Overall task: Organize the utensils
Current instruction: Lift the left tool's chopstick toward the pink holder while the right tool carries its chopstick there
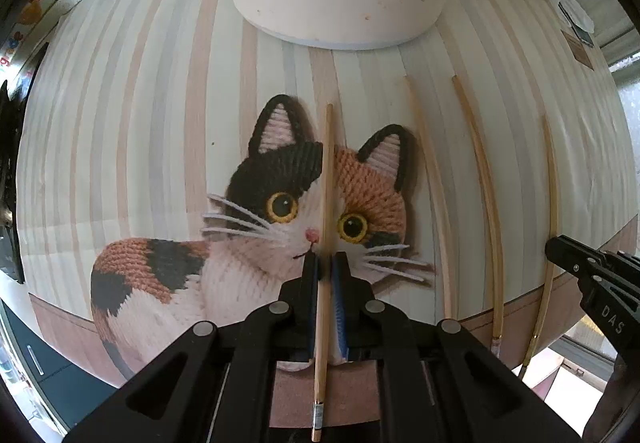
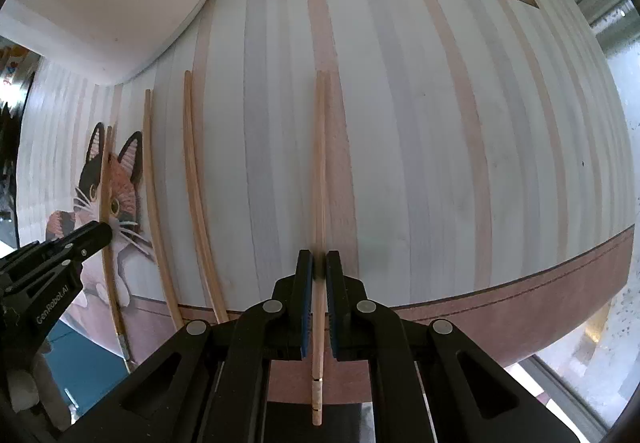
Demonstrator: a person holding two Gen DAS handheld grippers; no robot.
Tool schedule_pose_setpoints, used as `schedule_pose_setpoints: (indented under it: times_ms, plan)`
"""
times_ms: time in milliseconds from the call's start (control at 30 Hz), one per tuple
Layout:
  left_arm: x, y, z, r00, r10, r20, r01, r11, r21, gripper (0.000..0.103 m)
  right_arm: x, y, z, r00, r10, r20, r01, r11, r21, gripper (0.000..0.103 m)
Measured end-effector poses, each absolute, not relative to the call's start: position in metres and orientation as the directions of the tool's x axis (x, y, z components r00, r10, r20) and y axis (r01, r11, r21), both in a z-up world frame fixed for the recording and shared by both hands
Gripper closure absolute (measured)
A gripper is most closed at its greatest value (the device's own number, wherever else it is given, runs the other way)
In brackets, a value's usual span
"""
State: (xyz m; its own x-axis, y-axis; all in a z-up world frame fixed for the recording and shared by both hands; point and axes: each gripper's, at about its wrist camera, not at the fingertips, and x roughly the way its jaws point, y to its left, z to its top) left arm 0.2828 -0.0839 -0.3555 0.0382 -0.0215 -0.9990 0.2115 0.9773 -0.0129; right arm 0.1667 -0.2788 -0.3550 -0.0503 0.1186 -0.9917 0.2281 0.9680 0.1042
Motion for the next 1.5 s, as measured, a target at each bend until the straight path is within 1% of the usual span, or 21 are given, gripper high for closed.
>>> schedule_pose_setpoints:
  times_ms: [67,133,200,333,400,733,1067,1233,1500]
  plan:
    - [0.286,-0.082,-0.354,0.044,-0.027,-0.999,0.205,0.979,-0.017,0.098,0.202,-0.269,-0.363,-0.056,0.108,-0.993,0.218,0.971,0.094,0.095]
    - [0.288,-0.080,-0.353,0.048,-0.033,-0.998,0.185,0.983,-0.023,0.098,0.211,-0.254,-0.365,-0.054,0.096,-0.994,0.209,0.974,0.083,0.096]
    - [0.289,-0.074,-0.352,0.054,-0.012,-0.998,0.153,0.988,-0.004,0.099,0.215,-0.246,-0.365,-0.042,0.084,-0.996,0.209,0.975,0.073,0.096]
    - [0.289,-0.060,-0.354,0.037,-0.022,-0.999,0.093,0.995,-0.018,0.099,0.221,-0.238,-0.366,-0.008,0.039,-0.999,0.217,0.976,0.036,0.096]
    - [0.289,-0.059,-0.354,0.036,-0.023,-0.999,0.096,0.995,-0.020,0.098,0.223,-0.234,-0.365,-0.005,0.027,-1.000,0.217,0.976,0.026,0.096]
    - [0.294,-0.066,-0.358,0.043,-0.008,-0.999,0.127,0.992,-0.002,0.098,0.236,-0.220,-0.369,-0.044,0.065,-0.997,0.171,0.984,0.056,0.096]
    - [0.293,-0.061,-0.351,0.065,-0.033,-0.997,0.118,0.993,-0.025,0.099,0.246,-0.237,-0.370,-0.014,0.072,-0.997,0.239,0.969,0.066,0.096]
    - [0.290,-0.053,-0.330,0.125,-0.030,-0.992,0.115,0.993,-0.016,0.099,0.247,-0.244,-0.355,0.036,0.058,-0.998,0.250,0.966,0.065,0.096]
    - [0.290,-0.041,-0.275,0.271,-0.036,-0.962,0.095,0.995,-0.010,0.099,0.254,-0.246,-0.316,0.152,0.034,-0.988,0.248,0.966,0.072,0.096]
